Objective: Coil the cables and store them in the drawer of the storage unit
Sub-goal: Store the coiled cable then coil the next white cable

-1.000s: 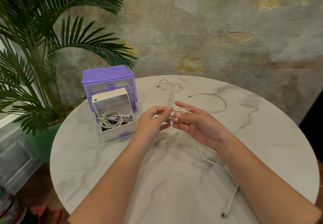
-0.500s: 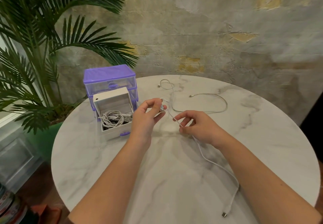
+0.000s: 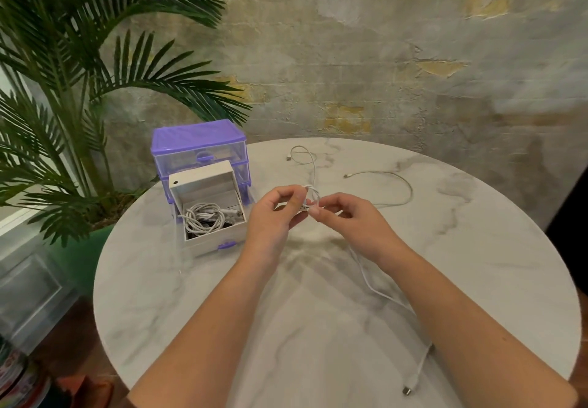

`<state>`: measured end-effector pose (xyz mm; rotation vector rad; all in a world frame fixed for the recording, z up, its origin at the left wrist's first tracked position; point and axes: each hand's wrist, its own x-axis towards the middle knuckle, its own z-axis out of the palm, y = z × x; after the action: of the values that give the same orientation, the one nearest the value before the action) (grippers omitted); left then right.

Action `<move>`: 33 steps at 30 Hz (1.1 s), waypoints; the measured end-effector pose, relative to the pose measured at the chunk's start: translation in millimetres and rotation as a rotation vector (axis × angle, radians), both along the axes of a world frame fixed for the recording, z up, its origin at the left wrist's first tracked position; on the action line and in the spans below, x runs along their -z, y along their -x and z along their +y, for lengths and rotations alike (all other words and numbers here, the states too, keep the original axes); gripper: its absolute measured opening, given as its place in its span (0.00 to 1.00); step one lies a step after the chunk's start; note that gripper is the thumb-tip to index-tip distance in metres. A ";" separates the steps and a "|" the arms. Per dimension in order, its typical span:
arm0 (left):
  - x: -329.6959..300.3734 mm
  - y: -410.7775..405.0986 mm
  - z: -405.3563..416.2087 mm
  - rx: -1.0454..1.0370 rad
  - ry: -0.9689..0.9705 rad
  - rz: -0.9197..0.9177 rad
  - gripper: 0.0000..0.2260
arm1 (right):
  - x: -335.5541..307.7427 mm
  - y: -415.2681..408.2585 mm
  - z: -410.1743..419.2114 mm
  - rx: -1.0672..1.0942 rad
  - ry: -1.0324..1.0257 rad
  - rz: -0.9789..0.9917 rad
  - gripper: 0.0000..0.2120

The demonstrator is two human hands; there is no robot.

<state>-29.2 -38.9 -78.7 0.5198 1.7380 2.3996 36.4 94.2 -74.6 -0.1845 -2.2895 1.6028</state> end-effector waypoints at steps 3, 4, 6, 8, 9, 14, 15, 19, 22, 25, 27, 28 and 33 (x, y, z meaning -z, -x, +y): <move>0.4 -0.2 1.2 0.008 0.008 -0.012 0.04 | -0.6 0.3 -0.4 0.021 0.019 0.051 0.05; 0.7 -0.1 1.4 0.015 0.013 -0.019 0.04 | -0.8 0.0 0.0 0.020 0.027 0.050 0.04; 1.2 0.0 1.2 0.028 0.029 -0.029 0.05 | -0.8 -0.2 0.7 0.004 0.024 0.034 0.02; 1.1 0.9 0.0 0.034 0.039 -0.033 0.08 | 0.7 0.3 0.8 -0.002 -0.034 0.020 0.01; 0.8 1.3 -0.6 0.036 0.039 -0.036 0.09 | 1.8 0.9 0.5 0.005 -0.073 0.024 0.02; -1.0 -0.2 0.6 0.021 0.076 -0.037 0.04 | 2.4 3.1 2.4 0.088 -0.119 0.113 0.07; -0.7 -0.7 1.5 0.024 0.092 -0.030 0.04 | 1.9 3.4 3.2 0.111 -0.105 0.135 0.08; 1.3 -0.9 2.3 0.039 0.150 -0.027 0.08 | 2.5 4.8 4.6 0.193 -0.126 0.196 0.09; 2.9 0.0 2.0 0.061 0.243 0.003 0.08 | 5.1 5.4 7.9 0.252 -0.202 0.206 0.07; 7.1 0.6 1.4 0.066 0.351 0.082 0.05 | 5.6 4.9 12.0 0.282 -0.305 0.201 0.06; 8.5 0.0 0.5 0.050 0.376 0.142 0.02 | 6.1 4.9 12.4 0.287 -0.403 0.179 0.07; 9.0 0.1 0.4 0.039 0.371 0.165 0.02 | 6.7 5.1 12.1 0.289 -0.459 0.163 0.07; 8.6 -0.8 -1.0 -0.039 0.354 0.209 0.02 | 7.2 4.9 9.3 0.289 -0.610 0.147 0.08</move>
<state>-28.4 -39.8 -87.3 0.7086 2.2153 2.0511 31.5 103.5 -81.8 -0.2203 -2.3832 0.7118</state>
